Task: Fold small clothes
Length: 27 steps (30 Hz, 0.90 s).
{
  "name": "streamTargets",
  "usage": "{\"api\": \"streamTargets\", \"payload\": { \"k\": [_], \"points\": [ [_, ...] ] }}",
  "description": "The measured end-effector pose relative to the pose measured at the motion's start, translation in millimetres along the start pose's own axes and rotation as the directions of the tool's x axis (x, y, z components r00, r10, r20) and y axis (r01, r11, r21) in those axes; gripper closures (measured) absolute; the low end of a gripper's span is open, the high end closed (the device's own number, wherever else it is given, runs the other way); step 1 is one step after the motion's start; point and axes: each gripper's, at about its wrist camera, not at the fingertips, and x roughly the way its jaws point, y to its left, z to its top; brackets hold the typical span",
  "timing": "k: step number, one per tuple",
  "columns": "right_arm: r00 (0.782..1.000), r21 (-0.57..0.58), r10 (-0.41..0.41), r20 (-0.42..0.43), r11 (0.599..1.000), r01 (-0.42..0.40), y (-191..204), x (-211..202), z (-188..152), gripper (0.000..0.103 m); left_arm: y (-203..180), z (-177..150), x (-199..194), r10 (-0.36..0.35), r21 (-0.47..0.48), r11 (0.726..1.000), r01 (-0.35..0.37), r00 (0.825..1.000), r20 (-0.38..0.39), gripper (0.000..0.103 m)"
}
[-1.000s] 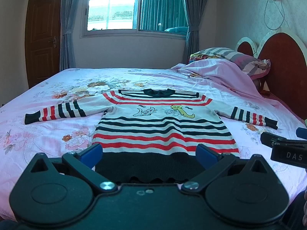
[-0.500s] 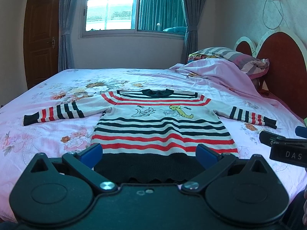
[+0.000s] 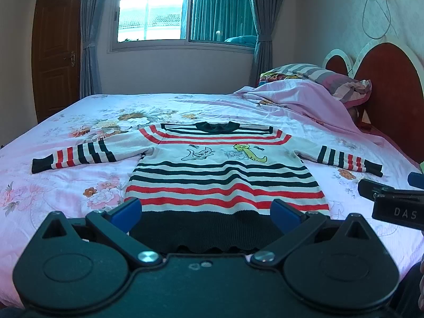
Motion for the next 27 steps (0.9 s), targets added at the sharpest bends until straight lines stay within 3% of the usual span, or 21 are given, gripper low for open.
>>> {"api": "streamTargets", "payload": {
  "k": [8, 12, 15, 17, 21, 23, 24, 25, 27],
  "points": [
    [1.000, -0.009, -0.008, 0.000, 1.000, 0.008, 0.0, 7.0, -0.5, 0.000, 10.7, -1.8, 9.8, -0.011, -0.033, 0.999, 0.011, 1.000, -0.010, 0.001],
    [0.999, -0.005, -0.033, 0.041, 0.999, 0.034, -6.9, 26.7, 4.5, 0.000, 57.7, 2.6, 42.0, -0.016, -0.143, 0.990, 0.009, 0.999, -0.052, 0.001],
    [0.996, -0.008, -0.072, 0.047, 0.997, 0.073, -13.6, 54.3, 12.1, 0.000, 116.5, 2.8, 72.9, 0.040, -0.290, 0.955, -0.063, 0.995, -0.086, 0.001],
    [0.993, -0.009, -0.103, 0.052, 0.995, 0.104, -19.7, 79.2, 19.2, 0.000, 163.8, 2.5, 91.5, 0.044, -0.400, 0.914, -0.074, 0.996, -0.084, 0.004],
    [0.989, 0.007, -0.144, 0.034, 0.990, 0.144, -29.0, 124.7, 32.6, 0.000, 255.1, 4.1, 131.1, 0.174, -0.505, 0.841, -0.194, 0.981, -0.088, 0.016],
    [0.988, 0.012, -0.156, 0.020, 0.988, 0.156, -30.5, 142.6, 37.6, 0.000, 308.0, 1.7, 155.9, 0.162, -0.625, 0.760, -0.181, 0.983, -0.089, 0.023],
    [0.986, 0.014, -0.166, 0.019, 0.986, 0.166, -31.3, 151.7, 40.9, 0.000, 329.9, 0.2, 167.9, 0.157, -0.670, 0.721, -0.179, 0.983, -0.094, 0.035],
    [0.985, 0.013, -0.174, 0.018, 0.985, 0.173, -30.7, 158.1, 42.4, 0.000, 353.8, -2.1, 182.2, 0.137, -0.718, 0.677, -0.163, 0.986, -0.095, 0.041],
    [0.984, 0.004, -0.179, 0.008, 0.984, 0.179, -27.2, 169.4, 43.1, 0.000, 388.9, -8.4, 208.7, 0.087, -0.808, 0.574, -0.131, 0.991, -0.099, 0.044]
  ]
}}
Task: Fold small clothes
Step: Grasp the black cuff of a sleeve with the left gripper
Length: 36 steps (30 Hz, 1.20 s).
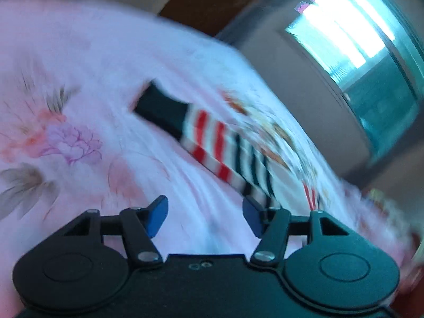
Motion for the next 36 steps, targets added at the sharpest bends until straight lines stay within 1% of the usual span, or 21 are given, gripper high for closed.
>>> {"api": "streamTargets", "payload": {
  "k": [1, 2, 4, 10, 11, 12, 13, 14, 15, 16, 17, 19, 23, 25, 27, 28, 29, 31, 33, 35, 36],
  "points": [
    [1.000, -0.009, -0.002, -0.005, 1.000, 0.002, 3.9, 4.3, -0.7, 0.000, 10.7, 11.2, 13.0, -0.016, -0.050, 0.999, 0.017, 1.000, 0.005, 0.043],
    [1.000, -0.017, -0.003, -0.008, 1.000, 0.002, 7.5, 8.2, -2.0, 0.000, 17.1, 19.8, 22.1, -0.014, -0.074, 0.997, 0.015, 1.000, 0.019, 0.043],
    [1.000, -0.039, -0.006, -0.015, 0.999, 0.005, 14.1, 15.5, -4.7, 0.000, 27.2, 34.2, 38.2, -0.048, -0.139, 0.989, 0.054, 0.998, 0.044, 0.043],
    [0.999, -0.055, -0.044, -0.012, 0.998, 0.043, 23.0, 30.1, -9.2, 0.000, 44.1, 49.5, 65.6, -0.106, -0.196, 0.973, 0.122, 0.990, 0.092, 0.046],
    [0.999, -0.050, -0.047, -0.010, 0.998, 0.046, 21.8, 31.8, -8.7, 0.000, 47.6, 51.3, 67.9, -0.116, -0.209, 0.969, 0.135, 0.988, 0.099, 0.050],
    [0.999, -0.043, -0.044, -0.010, 0.998, 0.044, 20.7, 35.5, -8.3, 0.000, 49.9, 51.4, 69.3, -0.124, -0.225, 0.964, 0.144, 0.987, 0.104, 0.057],
    [0.999, -0.037, -0.043, -0.012, 0.998, 0.042, 18.9, 39.9, -8.2, 0.000, 52.4, 54.0, 73.0, -0.118, -0.232, 0.963, 0.138, 0.988, 0.099, 0.063],
    [0.999, -0.031, -0.045, -0.023, 0.999, 0.045, 16.8, 44.5, -8.0, 0.000, 55.3, 56.8, 75.1, -0.102, -0.230, 0.966, 0.120, 0.991, 0.090, 0.079],
    [0.998, -0.018, -0.050, -0.042, 0.999, 0.050, 12.6, 52.8, -8.2, 0.000, 57.3, 58.0, 78.0, -0.082, -0.225, 0.970, 0.097, 0.994, 0.077, 0.092],
    [0.997, -0.010, -0.057, -0.050, 0.998, 0.057, 9.1, 60.5, -9.1, 0.000, 58.7, 58.3, 80.3, -0.065, -0.212, 0.974, 0.077, 0.996, 0.064, 0.094],
    [0.996, -0.011, -0.067, -0.056, 0.998, 0.067, 6.3, 68.0, -9.6, 0.000, 57.8, 58.5, 81.1, -0.071, -0.191, 0.978, 0.081, 0.996, 0.061, 0.094],
    [0.992, -0.030, -0.110, -0.067, 0.994, 0.108, 2.3, 84.1, -11.1, 0.000, 51.2, 58.0, 83.4, -0.059, -0.136, 0.988, 0.067, 0.996, 0.065, 0.095],
    [0.988, -0.010, -0.136, -0.071, 0.991, 0.135, -6.4, 105.7, -11.7, 0.000, 46.6, 54.1, 82.9, -0.058, -0.096, 0.993, 0.066, 0.994, 0.089, 0.098],
    [0.986, -0.021, -0.148, -0.071, 0.989, 0.147, -5.6, 114.8, -9.4, 0.000, 42.2, 53.1, 81.8, -0.049, -0.068, 0.996, 0.055, 0.994, 0.094, 0.098],
    [0.986, -0.007, -0.152, -0.067, 0.988, 0.152, -8.4, 122.7, -6.2, 0.000, 32.4, 52.3, 76.4, -0.027, -0.016, 0.999, 0.028, 0.994, 0.109, 0.099],
    [0.985, 0.005, -0.159, -0.074, 0.987, 0.159, -11.3, 127.0, -4.5, 0.000, 21.0, 51.9, 71.3, -0.017, 0.038, 0.999, 0.012, 0.991, 0.130, 0.099],
    [0.984, 0.018, -0.161, -0.079, 0.987, 0.162, -15.0, 129.9, -3.2, 0.000, 12.9, 52.9, 66.2, -0.028, 0.074, 0.997, 0.017, 0.989, 0.145, 0.099],
    [0.984, 0.043, -0.160, -0.079, 0.986, 0.163, -23.0, 131.7, -3.1, 0.000, -15.5, 52.8, 56.1, -0.063, 0.159, 0.987, 0.036, 0.983, 0.171, 0.099],
    [0.983, 0.042, -0.164, -0.086, 0.985, 0.168, -29.3, 132.2, -5.6, 0.000, -56.6, 51.1, 50.6, -0.118, 0.256, 0.964, 0.071, 0.978, 0.172, 0.099],
    [0.981, 0.047, -0.168, -0.093, 0.984, 0.173, -37.3, 131.9, -9.9, 0.000, -105.0, 41.8, 48.3, -0.183, 0.350, 0.929, 0.117, 0.969, 0.163, 0.099],
    [0.981, 0.056, -0.169, -0.097, 0.983, 0.175, -43.7, 131.1, -12.0, 0.000, -135.5, 32.7, 49.6, -0.217, 0.402, 0.905, 0.141, 0.964, 0.151, 0.099]
  ]
}}
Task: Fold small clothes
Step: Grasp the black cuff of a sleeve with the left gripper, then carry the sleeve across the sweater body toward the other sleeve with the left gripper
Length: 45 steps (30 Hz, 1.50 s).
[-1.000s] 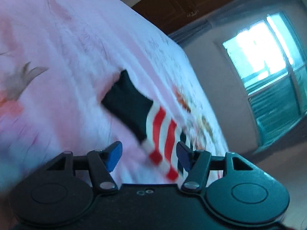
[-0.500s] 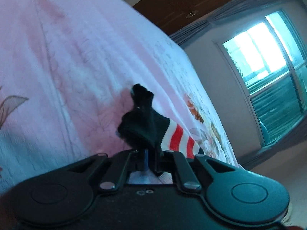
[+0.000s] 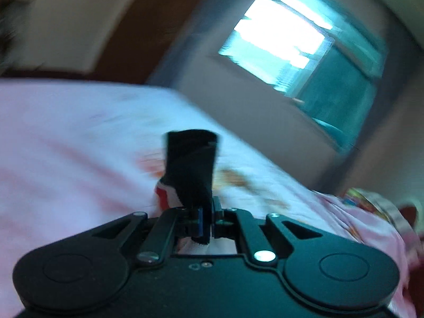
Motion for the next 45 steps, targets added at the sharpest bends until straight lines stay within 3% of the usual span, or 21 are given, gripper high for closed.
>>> {"api": "streamTargets", "payload": {
  "k": [3, 6, 12, 16, 18, 19, 22, 23, 24, 26, 29, 31, 32, 35, 37, 39, 40, 43, 45],
  "points": [
    [1.000, 0.024, -0.016, -0.008, 1.000, 0.016, -20.8, 0.5, -5.3, 0.000, -83.0, -8.9, 23.3, -0.092, 0.084, 0.992, 0.094, 0.996, -0.022, 0.099],
    [0.999, 0.049, -0.034, -0.019, 0.998, 0.035, -46.8, 3.2, -10.7, 0.000, -172.1, -47.7, 53.5, -0.152, 0.208, 0.964, 0.167, 0.985, -0.086, 0.099],
    [0.996, 0.089, -0.057, -0.068, 0.994, 0.063, -89.8, 16.1, -24.1, 0.000, -309.7, -172.1, 94.7, -0.213, 0.416, 0.853, 0.314, 0.939, -0.272, 0.099],
    [0.994, 0.088, -0.070, -0.084, 0.993, 0.077, -108.0, 24.4, -31.5, 0.000, -344.9, -234.9, 112.4, -0.177, 0.506, 0.786, 0.355, 0.914, -0.366, 0.099],
    [0.994, 0.103, -0.069, -0.089, 0.992, 0.078, -116.3, 27.1, -34.7, 0.000, -347.6, -252.3, 119.5, -0.148, 0.532, 0.770, 0.352, 0.909, -0.389, 0.097],
    [0.993, 0.111, -0.071, -0.091, 0.991, 0.081, -119.9, 27.2, -36.7, 0.000, -348.0, -260.9, 124.1, -0.144, 0.537, 0.759, 0.369, 0.899, -0.414, 0.095],
    [0.992, 0.134, -0.069, -0.109, 0.987, 0.083, -125.3, 28.2, -42.6, 0.000, -360.6, -268.5, 118.6, -0.148, 0.590, 0.695, 0.411, 0.885, -0.442, 0.052],
    [0.991, 0.139, -0.069, -0.116, 0.987, 0.085, -125.2, 29.4, -43.8, 0.000, -359.3, -267.3, 108.0, -0.172, 0.593, 0.683, 0.426, 0.883, -0.437, 0.024],
    [0.990, 0.141, -0.068, -0.123, 0.986, 0.086, -124.2, 28.6, -44.2, 0.000, -356.5, -264.8, 94.9, -0.198, 0.593, 0.675, 0.439, 0.882, -0.427, 0.026],
    [0.992, 0.159, -0.048, -0.114, 0.985, 0.066, -120.7, 23.2, -41.3, 0.000, -341.3, -247.9, 67.4, -0.213, 0.581, 0.686, 0.437, 0.885, -0.414, 0.025],
    [0.993, 0.216, 0.105, -0.058, 0.972, -0.090, -108.8, 12.3, -26.6, 0.000, -287.4, -218.4, 22.2, -0.159, 0.596, 0.735, 0.325, 0.936, -0.315, 0.024],
    [0.973, 0.247, 0.233, -0.001, 0.942, -0.225, -87.9, 5.0, -9.4, 0.000, -241.8, -199.5, 4.4, -0.028, 0.645, 0.747, 0.159, 0.978, -0.209, 0.026],
    [0.954, 0.255, 0.298, 0.018, 0.922, -0.293, -72.2, 4.4, 0.5, 0.000, -220.6, -192.3, 1.4, 0.044, 0.660, 0.747, 0.084, 0.984, -0.174, 0.027],
    [0.879, 0.274, 0.476, 0.028, 0.842, -0.465, -15.6, 17.1, 25.2, 0.003, -166.3, -174.2, 14.5, 0.210, 0.646, 0.762, -0.051, 0.963, -0.171, 0.029],
    [0.826, 0.270, 0.564, -0.009, 0.797, -0.541, 27.9, 32.8, 37.1, 0.043, -146.7, -170.7, 28.6, 0.268, 0.649, 0.757, -0.076, 0.942, -0.202, 0.029],
    [0.779, 0.312, 0.622, -0.076, 0.757, -0.574, 69.3, 56.4, 43.7, 0.045, -139.0, -165.6, 35.8, 0.247, 0.609, 0.791, -0.058, 0.941, -0.231, 0.028],
    [0.766, 0.339, 0.634, -0.101, 0.746, -0.573, 84.4, 67.1, 45.2, 0.044, -137.8, -163.2, 36.8, 0.247, 0.608, 0.791, -0.065, 0.944, -0.220, 0.028],
    [0.738, 0.419, 0.656, -0.159, 0.722, -0.551, 114.3, 98.7, 46.1, 0.037, -139.0, -160.0, 43.7, 0.229, 0.620, 0.783, -0.053, 0.951, -0.208, 0.028],
    [0.736, 0.438, 0.653, -0.178, 0.723, -0.535, 123.4, 117.9, 45.7, 0.036, -135.2, -156.8, 44.0, 0.209, 0.606, 0.795, -0.037, 0.954, -0.215, 0.027]
  ]
}}
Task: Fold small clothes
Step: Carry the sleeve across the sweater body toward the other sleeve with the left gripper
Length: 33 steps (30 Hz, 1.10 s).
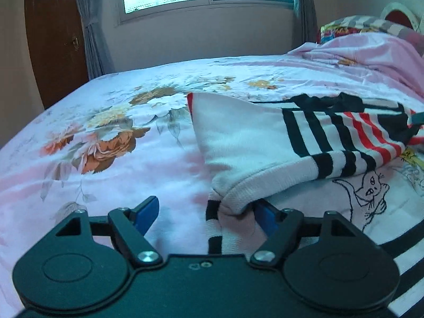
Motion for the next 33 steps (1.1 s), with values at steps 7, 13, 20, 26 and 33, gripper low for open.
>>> {"api": "streamTargets", "payload": {
  "k": [7, 13, 20, 26, 33],
  "points": [
    [0.999, -0.065, -0.005, 0.038, 0.998, 0.007, -2.4, 4.5, 7.7, 0.095, 8.2, -3.6, -16.2, 0.017, 0.007, 1.000, -0.018, 0.992, 0.125, 0.030],
    [0.997, -0.121, -0.080, 0.000, 0.989, 0.080, -16.2, 6.3, 0.3, 0.073, 20.5, -7.8, -0.3, -0.042, 0.014, 0.999, 0.043, 0.999, -0.033, 0.027],
    [0.988, -0.253, -0.001, 0.154, 0.967, 0.041, 0.8, -46.7, 3.3, 0.053, 18.9, 26.2, -33.2, -0.091, -0.080, 0.992, 0.101, 0.989, 0.118, 0.032],
    [0.998, -0.367, -0.004, 0.058, 0.930, 0.025, 26.8, -9.7, -10.7, 0.096, -32.4, 40.0, -2.7, -0.173, -0.074, 0.981, 0.178, 0.982, 0.078, 0.050],
    [0.999, -0.489, -0.032, 0.043, 0.871, 0.049, 26.4, -12.0, -32.1, 0.098, -56.0, 18.1, -13.8, -0.140, 0.036, 0.990, 0.137, 0.981, 0.133, 0.043]
  ]
}}
